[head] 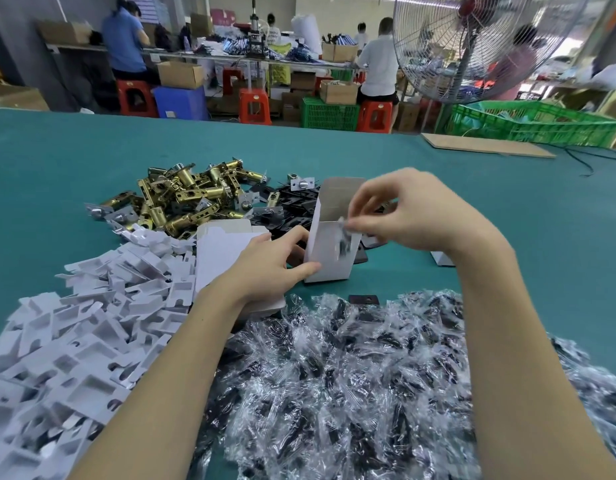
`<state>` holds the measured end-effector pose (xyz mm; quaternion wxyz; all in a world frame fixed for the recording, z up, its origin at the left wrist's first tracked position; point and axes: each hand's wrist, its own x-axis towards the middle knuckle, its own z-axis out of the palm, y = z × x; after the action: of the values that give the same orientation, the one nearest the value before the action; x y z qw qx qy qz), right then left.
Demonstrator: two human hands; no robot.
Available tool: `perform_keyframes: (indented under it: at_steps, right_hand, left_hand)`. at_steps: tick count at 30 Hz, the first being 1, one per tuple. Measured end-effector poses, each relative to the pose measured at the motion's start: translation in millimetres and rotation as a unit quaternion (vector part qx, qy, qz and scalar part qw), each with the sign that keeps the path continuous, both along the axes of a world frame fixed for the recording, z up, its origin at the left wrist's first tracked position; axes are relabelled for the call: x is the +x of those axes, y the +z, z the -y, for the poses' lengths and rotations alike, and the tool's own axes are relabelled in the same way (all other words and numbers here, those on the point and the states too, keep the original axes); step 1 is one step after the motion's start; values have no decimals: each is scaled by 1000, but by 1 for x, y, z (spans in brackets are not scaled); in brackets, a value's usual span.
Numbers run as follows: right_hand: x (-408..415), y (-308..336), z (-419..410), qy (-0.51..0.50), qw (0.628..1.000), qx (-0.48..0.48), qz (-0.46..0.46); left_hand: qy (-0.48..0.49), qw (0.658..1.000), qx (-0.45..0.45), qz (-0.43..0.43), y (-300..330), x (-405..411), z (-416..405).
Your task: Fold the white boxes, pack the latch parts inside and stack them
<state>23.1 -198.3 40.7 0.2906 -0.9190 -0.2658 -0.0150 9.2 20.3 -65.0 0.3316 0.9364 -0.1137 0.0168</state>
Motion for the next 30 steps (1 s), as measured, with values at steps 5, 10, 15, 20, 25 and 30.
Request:
perform_keyframes:
  at_steps: [5,10,15,20,25,30]
  right_hand:
    - [7,-9,-13,-180,965,115,153]
    - [9,-25,-33,-190,970,-11,153]
    - [11,-22,-29,-113,985,-71,113]
    - [11,-18,-10,-51,996,60,47]
    - [23,-25,16,-118,970,208,-42]
    - [28,-58,22,-25,975,-57,-212]
  left_hand:
    - [4,1000,11,-3,1,1,0]
    - [4,1000,19,-5,1,1,0]
    - [3,1000,29,-1,1,1,-1]
    - [5,999,43,-9,2,2,1]
    - [9,997,71,-40,7,3,0]
    - [5,988,152,-14,11,2,6]
